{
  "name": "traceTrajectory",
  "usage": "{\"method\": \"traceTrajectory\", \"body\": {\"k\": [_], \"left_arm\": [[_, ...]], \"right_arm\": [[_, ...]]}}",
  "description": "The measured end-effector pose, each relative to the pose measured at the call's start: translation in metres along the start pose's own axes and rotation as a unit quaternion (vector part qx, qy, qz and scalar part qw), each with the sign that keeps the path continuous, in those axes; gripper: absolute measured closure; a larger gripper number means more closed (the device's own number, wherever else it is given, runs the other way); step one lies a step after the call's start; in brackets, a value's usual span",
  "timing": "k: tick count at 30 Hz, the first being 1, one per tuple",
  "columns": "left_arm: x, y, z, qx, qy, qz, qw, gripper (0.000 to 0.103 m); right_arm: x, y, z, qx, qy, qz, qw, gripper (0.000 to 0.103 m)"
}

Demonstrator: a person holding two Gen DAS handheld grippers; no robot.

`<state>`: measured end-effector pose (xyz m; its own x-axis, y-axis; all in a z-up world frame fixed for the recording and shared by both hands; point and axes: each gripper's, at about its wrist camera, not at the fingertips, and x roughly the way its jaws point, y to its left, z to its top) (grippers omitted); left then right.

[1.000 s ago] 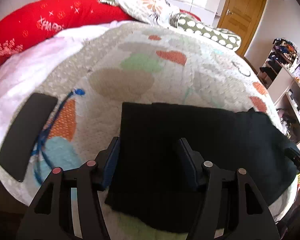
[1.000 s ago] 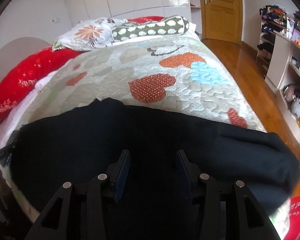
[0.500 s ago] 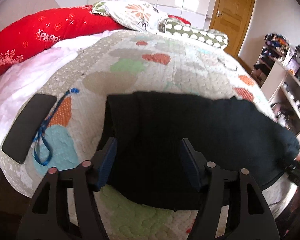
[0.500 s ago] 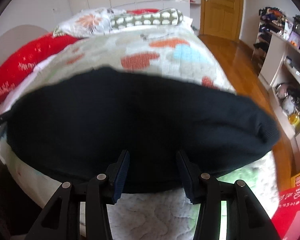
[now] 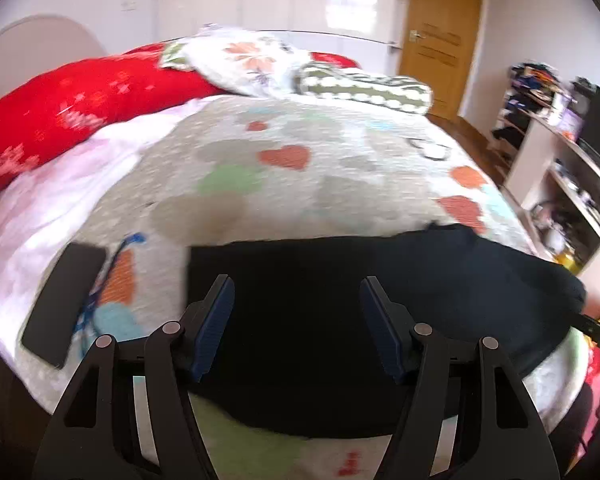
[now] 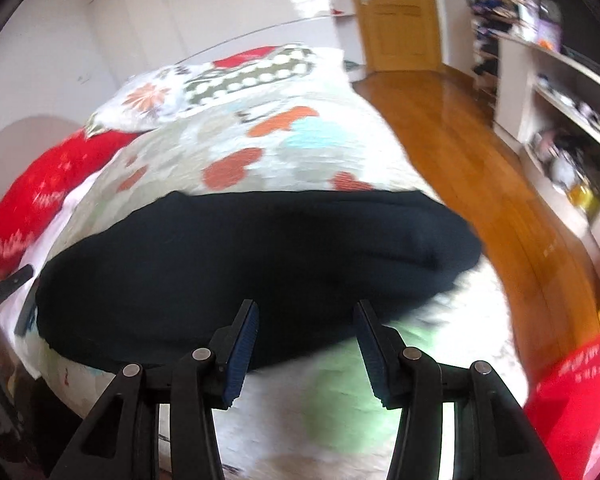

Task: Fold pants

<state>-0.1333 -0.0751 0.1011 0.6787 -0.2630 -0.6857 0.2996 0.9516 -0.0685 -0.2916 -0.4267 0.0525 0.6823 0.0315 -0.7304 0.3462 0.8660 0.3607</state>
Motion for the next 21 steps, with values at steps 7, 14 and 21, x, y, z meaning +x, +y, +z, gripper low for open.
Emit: {"method": "traceTrajectory", "body": {"k": [7,14,21], "left_arm": [[0.027,-0.069,0.012,0.05,0.048,-0.105,0.992,0.038],[0.067,-0.155,0.025,0.112,0.1,-0.195,0.9693,0.038],[0.104,-0.228,0.031,0.161,0.132,-0.226,0.9518,0.038]], "right_arm": [[-0.007,-0.047,-0.007,0.087,0.004,0.026,0.996,0.052],[0.0,-0.064,-0.013,0.116,0.014,0.037,0.993,0.05],[0.013,-0.077,-0.006,0.139,0.005,0.069,0.988,0.032]]}}
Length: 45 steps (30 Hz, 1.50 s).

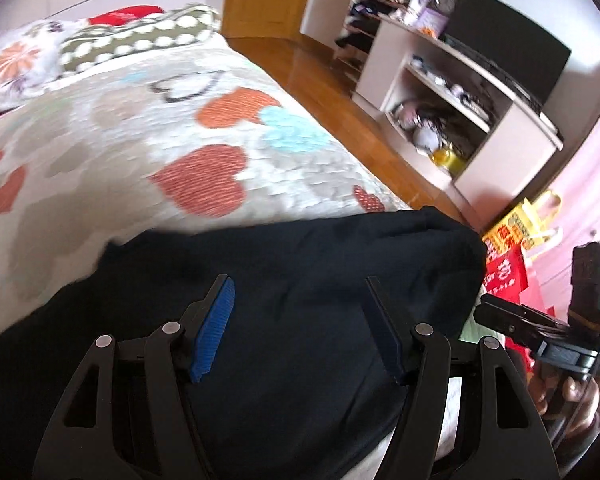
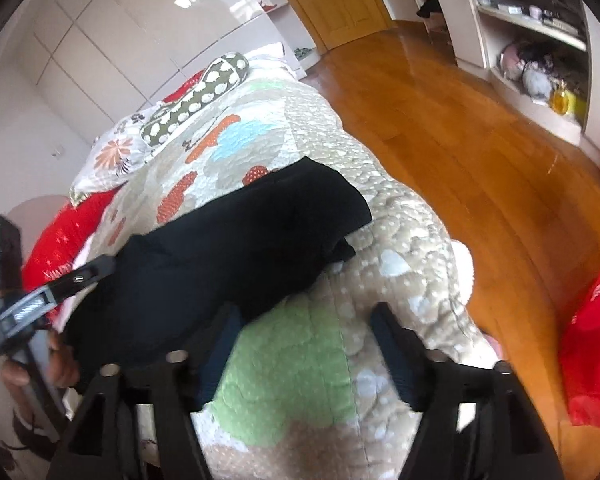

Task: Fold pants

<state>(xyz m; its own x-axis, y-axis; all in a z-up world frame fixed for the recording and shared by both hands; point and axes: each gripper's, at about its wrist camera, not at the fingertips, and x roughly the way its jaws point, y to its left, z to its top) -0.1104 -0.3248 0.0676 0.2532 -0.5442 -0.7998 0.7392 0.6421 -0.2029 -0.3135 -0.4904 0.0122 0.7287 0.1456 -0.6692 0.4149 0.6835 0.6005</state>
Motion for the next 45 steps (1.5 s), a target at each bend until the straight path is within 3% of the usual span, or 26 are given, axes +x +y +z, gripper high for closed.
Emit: {"method": "traceTrajectory", "body": {"k": [8,15,18,20,22,26,30,33,36,39,41,43,44,45], "left_arm": [[0.066,-0.049,0.03,0.089,0.038,-0.017,0.9951,0.038],[0.108,-0.07,0.048,0.15,0.053,-0.017,0.9871,0.036],[0.117,-0.079,0.046,0.184,0.048,0.005,0.9817,0.036],[0.119,-0.084,0.042,0.203,0.033,0.023,0.9784,0.036],[0.116,-0.082,0.042,0.201,0.026,0.02,0.979,0.04],[0.091,-0.06,0.046,0.137,0.01,0.006,0.9905,0.043],[0.034,-0.008,0.042,0.057,-0.023,-0.002,0.9981,0.043],[-0.012,0.042,0.028,-0.01,-0.051,0.007,0.9987,0.043],[-0.057,0.095,0.001,-0.074,-0.079,0.024,0.9938,0.043],[-0.092,0.142,-0.032,-0.133,-0.099,0.055,0.9845,0.043],[-0.106,0.159,-0.048,-0.166,-0.108,0.055,0.9786,0.043],[-0.112,0.166,-0.061,-0.184,-0.107,0.061,0.9752,0.043],[-0.113,0.167,-0.066,-0.187,-0.105,0.062,0.9748,0.043],[-0.113,0.166,-0.069,-0.188,-0.102,0.061,0.9749,0.043]], "right_arm": [[0.017,-0.011,0.016,0.028,-0.015,0.028,0.999,0.029],[0.029,-0.011,0.02,0.0,-0.031,0.046,0.998,0.028],[0.039,-0.018,0.022,0.009,-0.043,0.041,0.998,0.056],[0.042,-0.023,0.022,0.02,-0.048,0.055,0.997,0.063],[0.037,-0.023,0.025,0.023,-0.057,0.067,0.996,0.081],[0.014,-0.001,0.037,-0.003,-0.081,0.09,0.993,0.086],[-0.013,0.045,0.046,-0.06,-0.11,0.105,0.986,0.087],[-0.019,0.085,0.043,-0.107,-0.113,0.122,0.98,0.087],[-0.008,0.127,0.031,-0.156,-0.101,0.133,0.974,0.087],[0.022,0.176,0.008,-0.207,-0.06,0.163,0.963,0.087],[0.052,0.208,-0.016,-0.255,-0.005,0.188,0.949,0.084],[0.085,0.227,-0.039,-0.27,0.071,0.193,0.941,0.067],[0.093,0.23,-0.047,-0.268,0.103,0.202,0.936,0.065],[0.089,0.228,-0.051,-0.266,0.106,0.214,0.934,0.064]]}}
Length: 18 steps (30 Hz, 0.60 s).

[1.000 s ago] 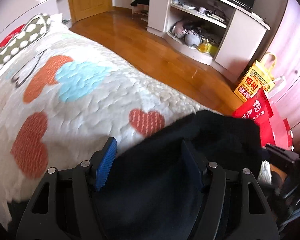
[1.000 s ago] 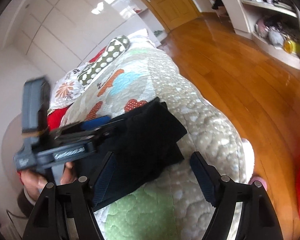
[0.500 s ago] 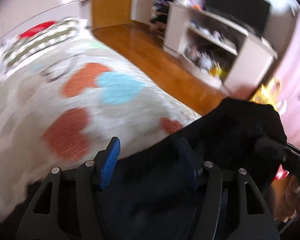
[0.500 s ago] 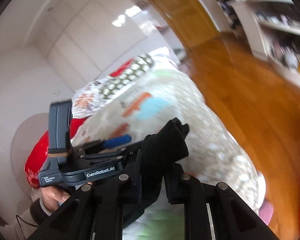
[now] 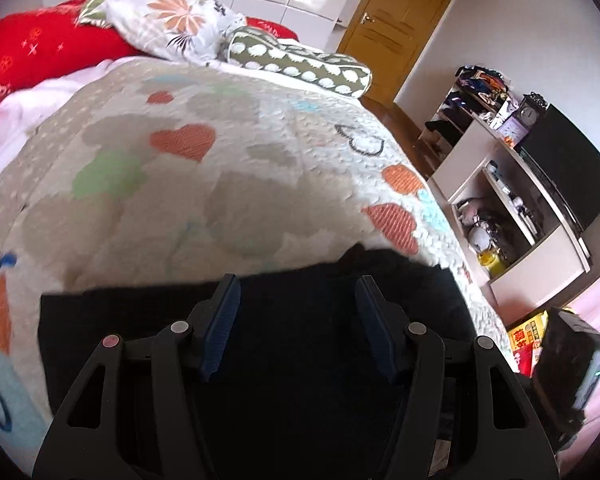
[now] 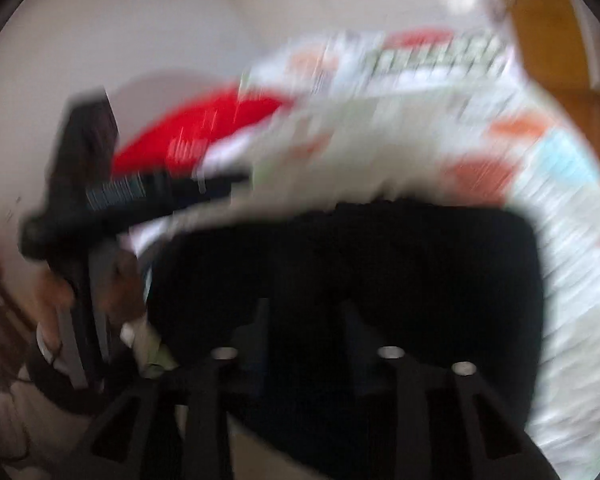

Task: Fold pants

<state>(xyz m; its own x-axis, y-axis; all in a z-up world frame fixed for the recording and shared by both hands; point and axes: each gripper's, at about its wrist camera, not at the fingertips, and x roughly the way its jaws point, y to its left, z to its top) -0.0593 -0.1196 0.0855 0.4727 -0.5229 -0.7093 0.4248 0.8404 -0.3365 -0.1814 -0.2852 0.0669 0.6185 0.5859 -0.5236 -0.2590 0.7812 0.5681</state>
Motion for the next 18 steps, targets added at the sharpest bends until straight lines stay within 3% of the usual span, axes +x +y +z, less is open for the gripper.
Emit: {"method": "traceTrajectory", "body": {"k": [2,4,7,8,12,16,18], "left_arm": [[-0.002,-0.003,-0.01,0.003,0.006,-0.009,0.9999,0.043],[0.001,-0.01,-0.017,0.008,0.016,-0.017,0.9997,0.042],[0.016,-0.026,-0.028,0.019,0.036,-0.027,0.9988,0.042],[0.023,-0.032,-0.032,0.019,0.044,-0.03,0.9984,0.042],[0.057,-0.062,-0.049,0.035,0.085,-0.039,0.995,0.042],[0.061,-0.094,-0.061,0.118,0.072,0.038,0.9896,0.046],[0.058,-0.094,-0.067,0.129,0.074,0.051,0.9875,0.046]], "right_arm": [[-0.029,0.0,-0.006,-0.003,-0.037,0.011,0.999,0.064],[-0.064,-0.007,-0.012,0.005,-0.08,-0.008,0.997,0.062],[-0.094,-0.032,-0.015,0.029,-0.112,-0.121,0.986,0.06],[-0.095,-0.04,-0.018,0.04,-0.111,-0.136,0.984,0.06],[-0.068,-0.049,-0.027,0.049,-0.084,-0.129,0.987,0.06],[-0.038,-0.036,-0.033,-0.002,-0.038,-0.194,0.98,0.06],[-0.039,-0.025,-0.034,-0.027,-0.033,-0.202,0.978,0.06]]}}
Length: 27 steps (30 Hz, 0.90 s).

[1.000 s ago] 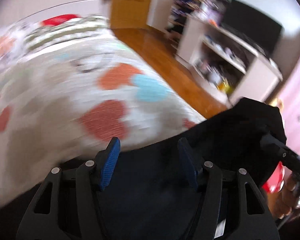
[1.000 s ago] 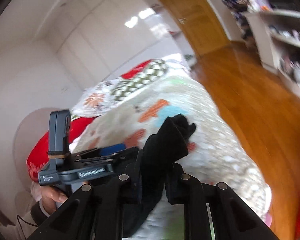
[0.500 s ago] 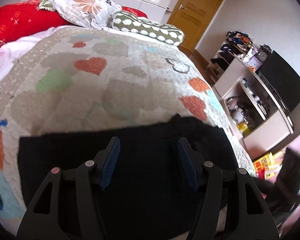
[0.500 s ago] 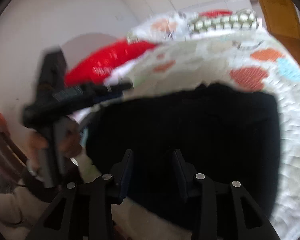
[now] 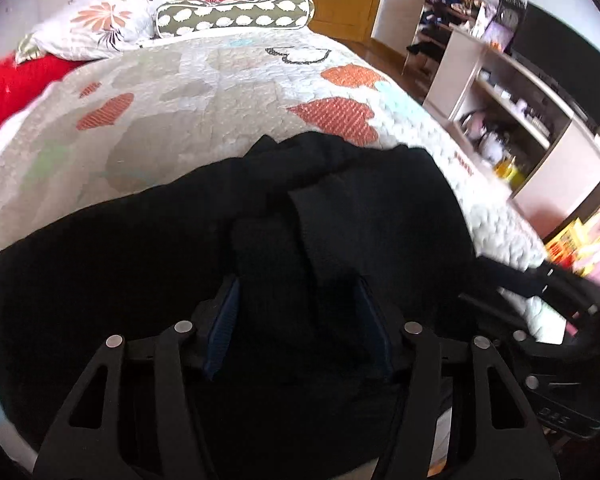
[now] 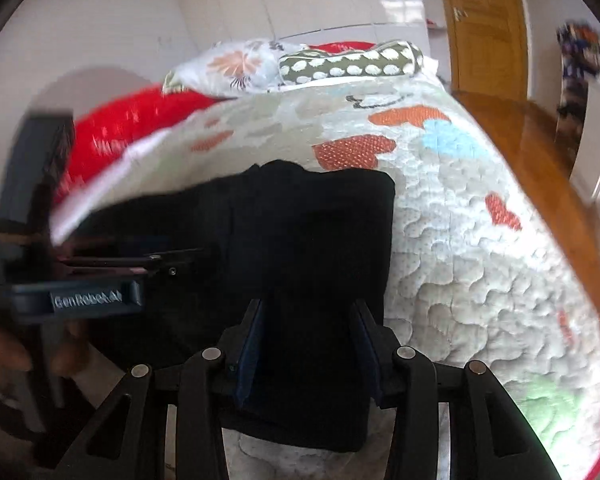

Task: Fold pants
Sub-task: 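Lower the folded pants onto the bed and open both grippers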

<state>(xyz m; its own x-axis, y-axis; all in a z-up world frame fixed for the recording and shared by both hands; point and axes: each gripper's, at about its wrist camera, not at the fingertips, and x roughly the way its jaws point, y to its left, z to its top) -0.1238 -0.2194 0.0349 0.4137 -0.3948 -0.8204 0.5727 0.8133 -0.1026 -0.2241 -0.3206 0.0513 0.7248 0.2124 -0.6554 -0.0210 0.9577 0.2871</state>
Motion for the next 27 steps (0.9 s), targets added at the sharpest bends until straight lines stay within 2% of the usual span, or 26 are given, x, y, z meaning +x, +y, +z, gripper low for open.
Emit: {"method": "traceTrajectory", "body": {"k": [5,7,11,15,17,19,20,27], "left_arm": [[-0.017,0.027,-0.023,-0.028,-0.016,-0.016,0.9994,0.045],[-0.029,0.037,-0.031,-0.033,-0.018,-0.001,0.9993,0.045],[-0.044,0.057,-0.042,-0.051,-0.023,0.004,0.9984,0.045],[-0.056,0.073,-0.05,-0.086,-0.03,0.002,0.9959,0.045],[-0.06,0.077,-0.052,-0.094,-0.031,0.016,0.995,0.045],[-0.062,0.079,-0.052,-0.098,-0.032,0.024,0.9944,0.045],[-0.063,0.08,-0.053,-0.1,-0.034,0.027,0.9941,0.045],[-0.067,0.09,-0.056,-0.108,-0.046,0.053,0.9917,0.045]], "right_arm": [[0.012,0.007,-0.004,-0.045,0.019,-0.03,0.998,0.059],[0.005,0.004,0.003,-0.036,0.023,-0.02,0.999,0.059],[-0.011,0.008,0.018,-0.015,-0.012,0.009,1.0,0.059],[0.012,0.034,0.033,-0.037,-0.009,0.01,0.999,0.06],[0.03,0.05,0.034,-0.058,0.002,0.017,0.998,0.06],[0.052,0.062,0.029,-0.067,0.03,0.0,0.997,0.059],[0.053,0.065,0.03,-0.07,0.022,-0.007,0.997,0.059],[0.022,0.075,0.035,-0.085,0.013,-0.015,0.996,0.059]]}}
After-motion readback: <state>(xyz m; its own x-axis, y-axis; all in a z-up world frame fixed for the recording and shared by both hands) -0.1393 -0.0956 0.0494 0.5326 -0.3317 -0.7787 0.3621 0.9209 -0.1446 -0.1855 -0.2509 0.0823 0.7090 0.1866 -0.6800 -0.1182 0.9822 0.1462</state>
